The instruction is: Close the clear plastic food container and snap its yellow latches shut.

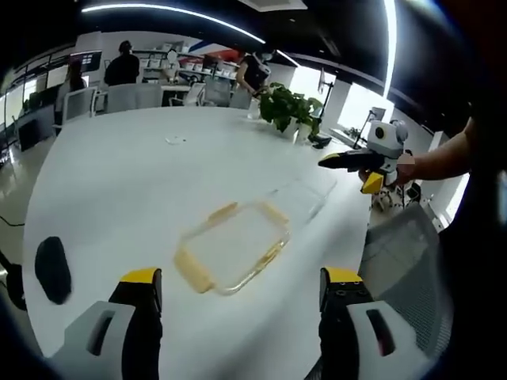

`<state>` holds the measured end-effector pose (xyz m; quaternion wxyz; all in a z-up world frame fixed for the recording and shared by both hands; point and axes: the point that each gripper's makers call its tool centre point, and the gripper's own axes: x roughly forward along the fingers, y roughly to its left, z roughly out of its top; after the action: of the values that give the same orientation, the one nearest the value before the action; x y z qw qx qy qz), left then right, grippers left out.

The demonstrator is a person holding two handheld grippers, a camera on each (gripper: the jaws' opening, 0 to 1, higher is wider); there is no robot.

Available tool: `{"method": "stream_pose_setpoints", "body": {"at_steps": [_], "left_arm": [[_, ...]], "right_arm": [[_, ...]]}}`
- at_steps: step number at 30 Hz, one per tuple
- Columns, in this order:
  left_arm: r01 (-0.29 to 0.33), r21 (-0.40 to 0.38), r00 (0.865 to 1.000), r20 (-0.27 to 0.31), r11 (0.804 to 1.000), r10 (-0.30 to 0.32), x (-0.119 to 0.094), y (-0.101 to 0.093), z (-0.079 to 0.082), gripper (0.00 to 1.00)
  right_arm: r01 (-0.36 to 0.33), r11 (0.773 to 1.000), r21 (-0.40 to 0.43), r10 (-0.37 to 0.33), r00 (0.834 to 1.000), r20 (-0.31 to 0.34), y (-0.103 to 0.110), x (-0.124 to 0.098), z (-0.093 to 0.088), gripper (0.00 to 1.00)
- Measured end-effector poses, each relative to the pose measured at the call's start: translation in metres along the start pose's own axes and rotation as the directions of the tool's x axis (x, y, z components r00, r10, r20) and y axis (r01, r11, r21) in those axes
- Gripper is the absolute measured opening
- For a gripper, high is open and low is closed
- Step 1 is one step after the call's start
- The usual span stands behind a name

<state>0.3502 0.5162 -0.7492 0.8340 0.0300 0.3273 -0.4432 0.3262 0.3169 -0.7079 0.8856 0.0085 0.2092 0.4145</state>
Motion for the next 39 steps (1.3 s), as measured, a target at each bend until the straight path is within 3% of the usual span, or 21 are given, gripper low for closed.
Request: {"method": "stream_pose_setpoints", "body": {"at_steps": [27,39], "left_arm": [[0.058,0.117,0.992,-0.123,0.991,-0.043,0.015,0.018,-0.009,0.81],[0.084,0.149,0.984,-0.171,0.985,-0.058,0.021,0.027,-0.015,0.8]], "right_arm": [[-0.048,0.998,-0.049,0.044,0.995,-0.095,-0.006,0.027,-0.008,0.69],[-0.101,0.989,-0.106,0.082,0.982,-0.173,-0.004,0.039,-0.018,0.69]]}}
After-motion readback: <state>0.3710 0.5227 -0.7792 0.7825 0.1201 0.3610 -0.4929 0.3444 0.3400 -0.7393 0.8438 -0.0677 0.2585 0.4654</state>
